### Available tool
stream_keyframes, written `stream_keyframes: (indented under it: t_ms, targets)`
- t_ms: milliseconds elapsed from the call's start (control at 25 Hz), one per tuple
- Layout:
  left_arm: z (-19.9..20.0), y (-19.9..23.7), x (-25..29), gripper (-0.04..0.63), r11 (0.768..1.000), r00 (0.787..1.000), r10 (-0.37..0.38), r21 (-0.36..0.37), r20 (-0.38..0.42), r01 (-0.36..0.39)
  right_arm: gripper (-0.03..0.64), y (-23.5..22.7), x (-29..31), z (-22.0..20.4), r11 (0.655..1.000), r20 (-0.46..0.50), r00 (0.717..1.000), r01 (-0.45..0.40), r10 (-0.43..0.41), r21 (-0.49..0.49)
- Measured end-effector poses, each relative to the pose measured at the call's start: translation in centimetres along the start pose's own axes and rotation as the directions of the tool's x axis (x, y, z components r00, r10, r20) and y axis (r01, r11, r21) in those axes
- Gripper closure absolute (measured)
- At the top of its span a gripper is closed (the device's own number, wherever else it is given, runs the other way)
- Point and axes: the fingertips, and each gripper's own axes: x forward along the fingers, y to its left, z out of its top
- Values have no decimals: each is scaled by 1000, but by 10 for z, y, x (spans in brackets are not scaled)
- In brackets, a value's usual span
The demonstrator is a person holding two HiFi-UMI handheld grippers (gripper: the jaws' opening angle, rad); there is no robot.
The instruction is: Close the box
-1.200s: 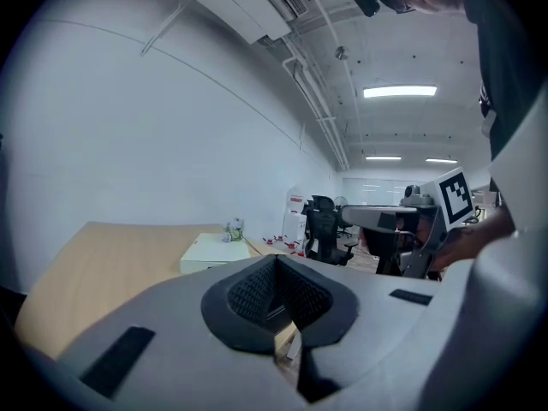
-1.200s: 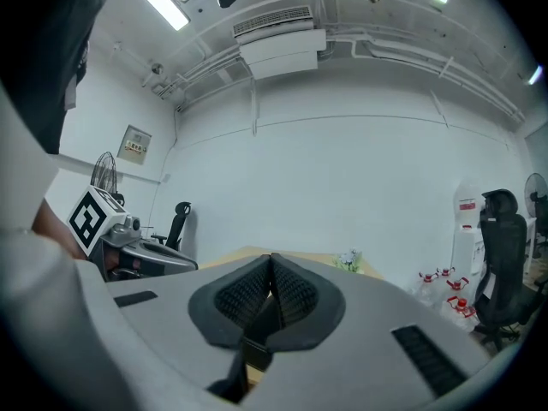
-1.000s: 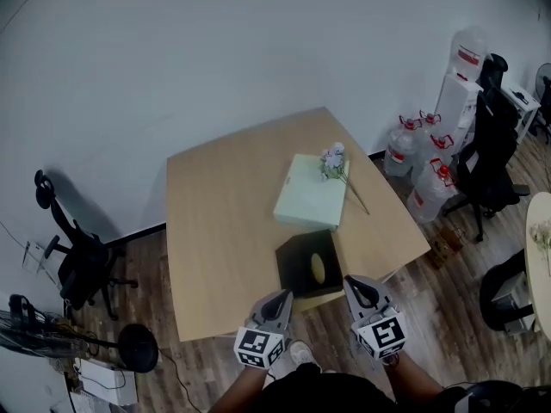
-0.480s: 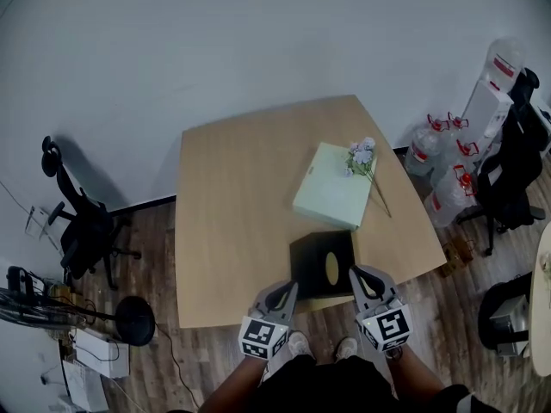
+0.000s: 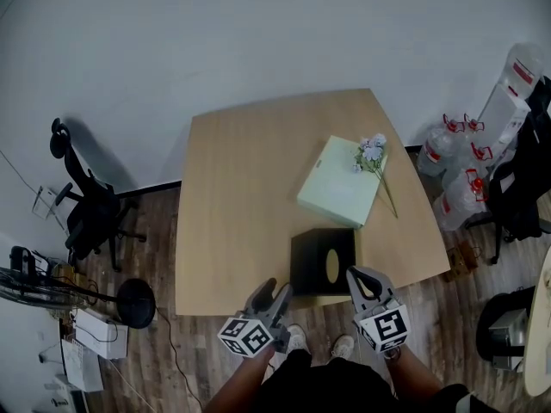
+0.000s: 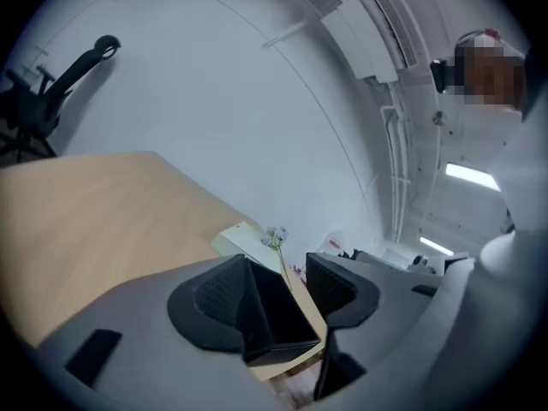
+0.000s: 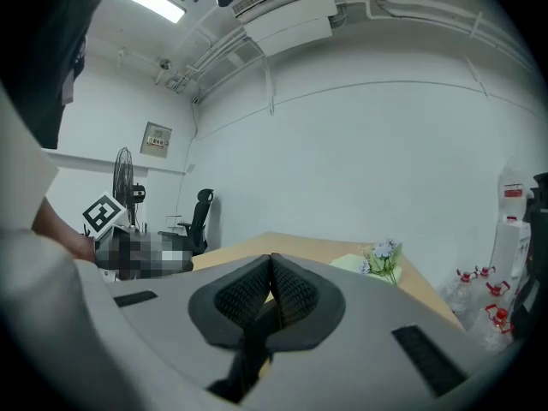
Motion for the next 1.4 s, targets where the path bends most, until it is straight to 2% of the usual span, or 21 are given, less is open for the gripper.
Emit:
stream_keyframes:
  t_ms: [80, 120, 160, 240, 320, 400, 520, 600, 640, 840, 1120, 1200, 1400]
  targets:
    - [-1, 7, -2, 330, 989, 999, -4, -150, 40, 9, 603, 3, 2, -3, 1000, -2, 1000, -16, 16, 3]
    - [-2, 12, -3, 317, 970, 998, 3, -241, 61, 12, 603, 5, 3, -3, 1000, -3, 1000, -23, 23, 4]
    - [-5, 19, -6, 304, 942, 997, 18, -334, 78, 9, 603, 7, 4, -3, 1000, -5, 1000, -31, 31, 3]
    - [-14, 29, -8, 290, 860, 993, 39, -510, 114, 25, 603, 10, 5, -3, 999, -9, 999, -46, 46, 0]
    - [-21, 27, -2, 284, 758, 984, 8, -643, 180, 112, 603, 11, 4, -4, 998, -11, 998, -58, 58, -8]
    - [-30, 34, -1, 279, 681, 980, 9, -719, 200, 141, 603, 13, 6, -2, 998, -9, 998, -62, 62, -13]
    - [-47, 49, -3, 278, 587, 980, 49, -800, 194, 129, 603, 17, 10, -1, 997, -6, 997, -71, 71, -13]
    - [-60, 54, -2, 262, 532, 980, 71, -838, 183, 118, 603, 18, 9, -3, 997, -12, 997, -76, 76, -15]
    - [-67, 56, -2, 259, 515, 981, 79, -850, 174, 109, 603, 18, 8, -4, 997, -15, 997, -78, 78, -15]
    - [-95, 59, 0, 258, 462, 987, 101, -884, 123, 63, 603, 19, 3, -8, 997, -25, 997, -77, 77, -14]
    - [-119, 65, 14, 250, 432, 993, 96, -902, 73, 25, 603, 16, -2, -12, 997, -40, 997, -69, 68, -21]
    - [-123, 69, 20, 250, 431, 994, 90, -902, 61, 16, 603, 13, -4, -15, 998, -53, 997, -60, 58, -20]
    - [-129, 70, 29, 258, 408, 994, 93, -913, 62, 19, 603, 11, -10, -22, 999, -69, 997, -48, 47, -20]
